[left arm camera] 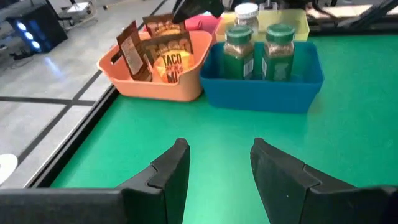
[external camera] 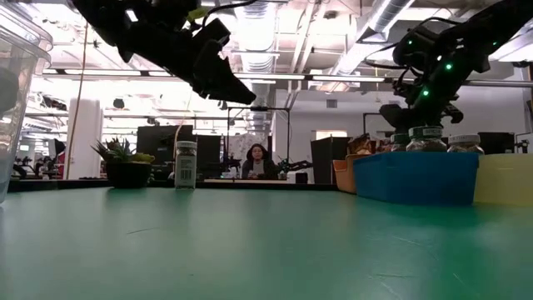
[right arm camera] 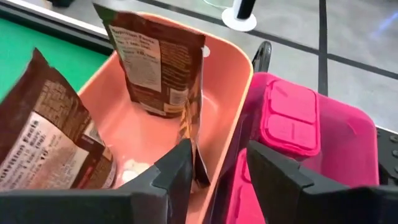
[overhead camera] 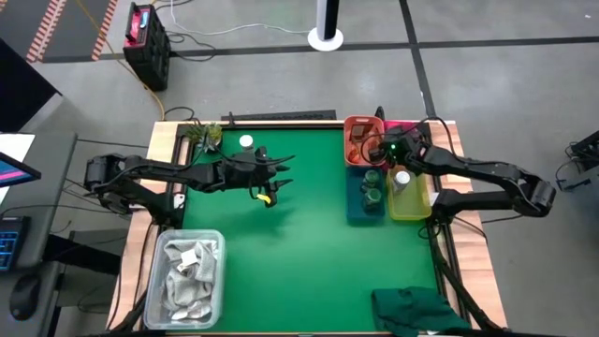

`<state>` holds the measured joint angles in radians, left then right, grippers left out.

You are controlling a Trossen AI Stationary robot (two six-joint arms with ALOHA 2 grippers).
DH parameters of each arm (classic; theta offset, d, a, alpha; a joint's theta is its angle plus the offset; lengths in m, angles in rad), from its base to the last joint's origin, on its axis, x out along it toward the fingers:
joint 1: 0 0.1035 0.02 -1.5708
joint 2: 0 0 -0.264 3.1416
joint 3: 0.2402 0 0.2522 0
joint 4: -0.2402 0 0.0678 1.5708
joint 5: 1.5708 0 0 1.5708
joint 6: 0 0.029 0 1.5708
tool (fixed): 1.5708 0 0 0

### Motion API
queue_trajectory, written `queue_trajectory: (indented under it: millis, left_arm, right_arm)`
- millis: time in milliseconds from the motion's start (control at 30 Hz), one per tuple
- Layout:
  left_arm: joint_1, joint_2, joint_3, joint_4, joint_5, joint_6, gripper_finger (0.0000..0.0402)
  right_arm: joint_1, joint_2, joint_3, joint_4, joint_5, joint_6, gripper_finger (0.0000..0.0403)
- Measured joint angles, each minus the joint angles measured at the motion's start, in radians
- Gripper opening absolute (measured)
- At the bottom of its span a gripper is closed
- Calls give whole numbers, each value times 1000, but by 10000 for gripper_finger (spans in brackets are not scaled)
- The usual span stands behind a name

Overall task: Sort spices by type
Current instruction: Put the brown seasoning packet into the orange bin, then put the white seasoning bottle into the yellow bin

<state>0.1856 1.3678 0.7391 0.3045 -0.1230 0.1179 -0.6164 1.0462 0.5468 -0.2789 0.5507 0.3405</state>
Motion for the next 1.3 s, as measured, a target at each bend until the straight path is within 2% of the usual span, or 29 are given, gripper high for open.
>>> queue_trajectory:
  millis: [233, 433, 600, 767, 833, 900, 1133, 1300]
  left_arm:
    - [0, 0, 0, -34, -4, -1, 160]
    - [0, -48, 0, -121, -75, -7, 160]
    - [0, -127, 0, -256, -172, -62, 160]
    - [0, -211, 0, -391, -289, -196, 160]
    - [5, -227, 0, -414, -367, -214, 160]
    - [34, -230, 9, -452, -396, -210, 160]
    - [221, -174, 145, -671, -237, -203, 160]
    - [330, -111, 260, -779, -86, -146, 170]
  right_arm:
    - [11, -4, 32, -5, -1, -21, 179]
    - [32, -16, 106, -50, 21, -85, 179]
    - [46, -18, 142, -83, 10, -124, 179]
    - [160, -28, 142, -34, -33, -191, 179]
    - [206, -41, 142, 1, -33, -214, 179]
    - [245, -57, 142, 35, -32, -234, 179]
    - [376, -97, 142, 129, -31, -271, 179]
    - [449, -104, 141, 130, -29, -274, 179]
